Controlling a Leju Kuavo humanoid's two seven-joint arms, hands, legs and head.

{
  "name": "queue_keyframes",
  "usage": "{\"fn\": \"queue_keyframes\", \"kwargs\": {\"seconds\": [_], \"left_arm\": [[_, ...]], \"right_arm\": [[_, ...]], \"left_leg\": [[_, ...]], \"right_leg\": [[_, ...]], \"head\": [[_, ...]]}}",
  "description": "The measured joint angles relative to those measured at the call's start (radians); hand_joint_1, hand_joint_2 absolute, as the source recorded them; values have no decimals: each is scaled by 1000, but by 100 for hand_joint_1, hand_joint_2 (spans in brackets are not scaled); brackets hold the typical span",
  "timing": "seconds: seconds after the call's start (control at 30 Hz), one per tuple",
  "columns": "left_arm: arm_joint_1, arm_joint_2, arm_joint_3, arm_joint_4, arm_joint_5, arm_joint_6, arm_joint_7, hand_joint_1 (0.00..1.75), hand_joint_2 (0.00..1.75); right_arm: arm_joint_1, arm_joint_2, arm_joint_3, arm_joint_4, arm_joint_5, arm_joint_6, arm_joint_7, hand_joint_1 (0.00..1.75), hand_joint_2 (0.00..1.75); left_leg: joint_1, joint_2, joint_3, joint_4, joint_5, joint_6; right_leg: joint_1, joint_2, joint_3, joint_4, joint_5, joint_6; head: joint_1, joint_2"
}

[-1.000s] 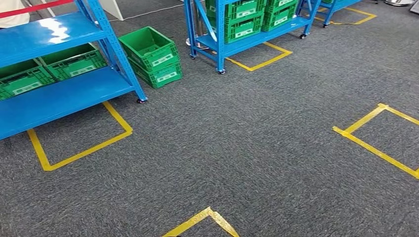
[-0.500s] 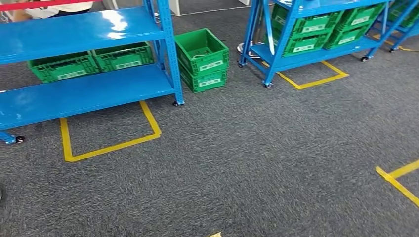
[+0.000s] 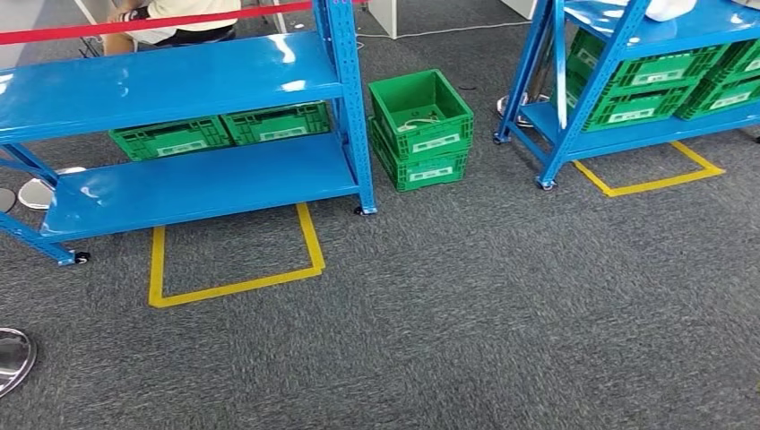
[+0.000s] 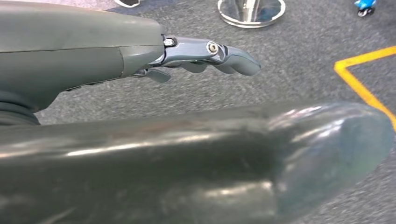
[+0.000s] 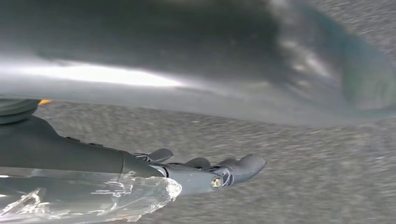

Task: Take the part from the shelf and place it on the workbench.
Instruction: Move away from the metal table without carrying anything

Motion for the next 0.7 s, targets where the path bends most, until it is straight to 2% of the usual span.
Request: {"fn": "queue_keyframes", "kwargs": {"seconds": [0.03, 0.07, 0.13, 0.17, 0.2, 0.23, 0.27, 0.3, 0.33, 0.37, 0.4, 0.43, 0.47, 0.5, 0.53, 0.57, 0.6, 0.63, 0.67, 0.7], "left_arm": [[2, 0, 0, 0, 0, 0, 0, 0, 0], [4, 0, 0, 0, 0, 0, 0, 0, 0], [9, 0, -1, -1, -1, 0, 1, 0, 0], [10, 0, -2, -2, -1, 0, 1, 0, 0], [10, 0, -4, -6, -2, 0, 2, 0, 0], [8, 0, -7, -11, -3, 0, 2, 0, 0], [5, 1, -10, -17, -4, 0, 3, 0, 0], [1, 2, -13, -23, -6, 1, 4, 0, 0], [-1, 3, -15, -28, -8, 1, 4, 0, 0], [0, 3, -16, -31, -9, 1, 5, 0, 0], [3, 3, -16, -33, -10, 1, 5, 0, 0], [7, 3, -16, -34, -11, 0, 5, 0, 0], [12, 3, -16, -34, -11, 0, 6, 0, 0], [15, 3, -16, -35, -12, 0, 6, 0, 0], [18, 3, -16, -35, -12, 0, 6, 0, 0], [20, 3, -16, -36, -12, 0, 6, 0, 0], [21, 3, -17, -36, -13, 0, 6, 0, 0], [21, 3, -18, -37, -14, -1, 6, 0, 0], [22, 3, -20, -38, -16, -2, 7, 0, 0], [23, 3, -22, -40, -17, -5, 7, 0, 0]], "right_arm": [[0, 0, 0, 0, 1, 0, 0, 0, 0], [-1, 0, 0, 0, 3, 0, -1, 0, 0], [-4, 0, -1, 2, 8, 2, -4, 0, 0], [-5, 0, -2, 2, 10, 4, -6, 0, 0], [-6, 0, -3, 1, 11, 5, -8, 0, 0], [-9, 0, -4, -1, 12, 6, -10, 0, 0], [-12, -1, -5, -3, 14, 7, -12, 0, 0], [-15, -1, -5, -3, 15, 7, -15, 0, 0], [-17, -1, -6, -3, 16, 8, -15, 0, 0], [-16, -1, -7, -2, 17, 8, -17, 0, 0], [-13, -1, -7, -1, 19, 8, -17, 0, 0], [-10, -1, -7, 0, 20, 8, -17, 0, 0], [-8, -1, -7, 1, 21, 8, -17, 0, 0], [-6, -1, -6, 2, 21, 8, -17, 0, 0], [-4, -1, -6, 3, 22, 8, -17, 0, 0], [-3, -1, -7, 4, 22, 8, -17, 0, 0], [0, -2, -9, 4, 23, 8, -17, 0, 0], [5, -2, -13, 4, 23, 8, -18, 0, 0], [9, -2, -17, 4, 24, 8, -18, 0, 0], [11, -3, -21, 3, 24, 7, -19, 0, 0]], "left_leg": [[-7, 6, -15, -36, 18, 12], [-17, 25, -25, -86, 88, 28], [-35, 69, -33, -185, 258, 51], [-36, 80, -28, -215, 311, 56], [-33, 72, -18, -228, 321, 55], [-28, 55, -2, -228, 311, 55], [-25, 38, 12, -229, 302, 58], [-26, 22, 23, -230, 294, 65], [-27, 10, 32, -230, 286, 73], [-29, -2, 40, -231, 277, 81], [-31, -15, 50, -232, 267, 86], [-31, -29, 60, -232, 258, 88], [-33, -43, 72, -232, 250, 88], [-35, -56, 84, -232, 244, 88], [-40, -69, 96, -232, 238, 89], [-42, -80, 107, -233, 233, 90], [-45, -91, 115, -231, 227, 91], [-47, -105, 119, -230, 220, 89], [-46, -118, 123, -229, 213, 86], [-48, -129, 126, -222, 212, 81]], "right_leg": [[3, -13, 41, -20, -16, -1], [7, -25, 82, -39, -32, -3], [19, -45, 157, -71, -70, -3], [25, -54, 202, -84, -89, -2], [31, -60, 236, -80, -95, 0], [33, -60, 254, -64, -93, 2], [34, -44, 256, -27, -87, 7], [33, -17, 225, 30, -86, 13], [33, 9, 184, 93, -109, 17], [33, 31, 137, 161, -152, 19], [32, 40, 87, 222, -202, 18], [32, 42, 43, 266, -248, 16], [33, 43, 6, 285, -276, 13], [34, 44, -20, 278, -276, 7], [37, 49, -36, 246, -246, -2], [43, 62, -47, 201, -191, -18], [56, 85, -60, 152, -123, -37], [68, 111, -70, 114, -76, -59], [79, 126, -75, 86, -45, -73], [87, 128, -75, 66, -32, -81]], "head": [[-2, 0], [-3, 0], [-5, 0], [-3, 0], [0, 0], [4, 0], [10, 0], [13, 0], [16, 0], [19, 0], [20, 0], [22, 0], [22, 0], [22, 0], [22, 0], [22, 0], [18, 0], [13, 0], [10, 0], [7, 0]]}}
